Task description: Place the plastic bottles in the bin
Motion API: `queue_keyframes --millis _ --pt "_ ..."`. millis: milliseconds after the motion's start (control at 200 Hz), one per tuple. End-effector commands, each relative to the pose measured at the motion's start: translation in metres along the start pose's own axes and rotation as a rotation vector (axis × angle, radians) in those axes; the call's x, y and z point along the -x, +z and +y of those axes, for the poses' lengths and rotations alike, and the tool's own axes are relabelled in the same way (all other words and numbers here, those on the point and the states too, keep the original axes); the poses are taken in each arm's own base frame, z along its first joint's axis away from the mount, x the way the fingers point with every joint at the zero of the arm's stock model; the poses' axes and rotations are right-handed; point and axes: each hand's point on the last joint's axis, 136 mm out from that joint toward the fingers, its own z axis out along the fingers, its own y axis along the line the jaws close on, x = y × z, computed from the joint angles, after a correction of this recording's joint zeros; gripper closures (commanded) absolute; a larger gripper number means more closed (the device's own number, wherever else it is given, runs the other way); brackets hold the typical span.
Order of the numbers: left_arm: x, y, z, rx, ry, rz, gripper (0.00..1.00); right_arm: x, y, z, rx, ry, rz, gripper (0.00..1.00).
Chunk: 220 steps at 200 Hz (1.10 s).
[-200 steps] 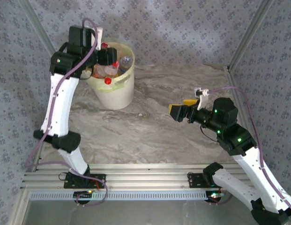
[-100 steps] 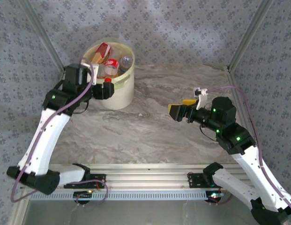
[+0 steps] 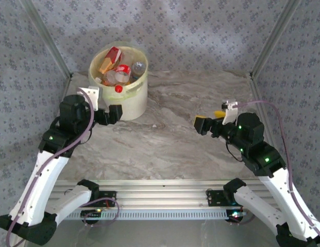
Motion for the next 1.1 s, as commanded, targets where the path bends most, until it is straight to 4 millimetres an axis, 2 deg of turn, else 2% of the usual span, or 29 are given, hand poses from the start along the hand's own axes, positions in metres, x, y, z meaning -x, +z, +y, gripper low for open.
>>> queue_keyframes --millis 0,175,230,345,615,829,934,1094 --pt "0.007 0.0 0.005 0.03 0.034 -0.07 0.0 -0.009 0.004 -0.025 -0.123 -0.052 0.017 0.0" --pt "-0.017 0.012 0.024 0.119 0.042 -0.017 0.01 -0.021 0.01 -0.054 -0.255 -0.089 0.013 0.0" --pt "-0.026 0.018 0.03 0.146 0.061 -0.011 0.0 -0.024 0.014 -0.055 -0.243 -0.142 -0.026 0.0" --pt "-0.037 0.024 0.041 0.184 0.028 -0.03 0.0 -0.027 0.01 -0.061 -0.259 -0.12 -0.08 0.0" --pt "-0.078 0.047 0.069 0.268 -0.035 0.044 0.0 -0.039 0.01 -0.09 -0.393 -0.192 -0.047 0.0" --pt "-0.101 0.051 0.091 0.355 -0.053 0.071 0.0 -0.054 0.017 -0.108 -0.454 -0.2 -0.034 0.0" --pt "-0.11 0.051 0.104 0.418 -0.041 0.075 0.0 -0.068 0.025 -0.126 -0.507 -0.214 -0.034 0.0" --pt "-0.121 0.059 0.109 0.433 -0.058 0.066 0.0 -0.088 0.041 -0.16 -0.577 -0.204 -0.096 0.0"
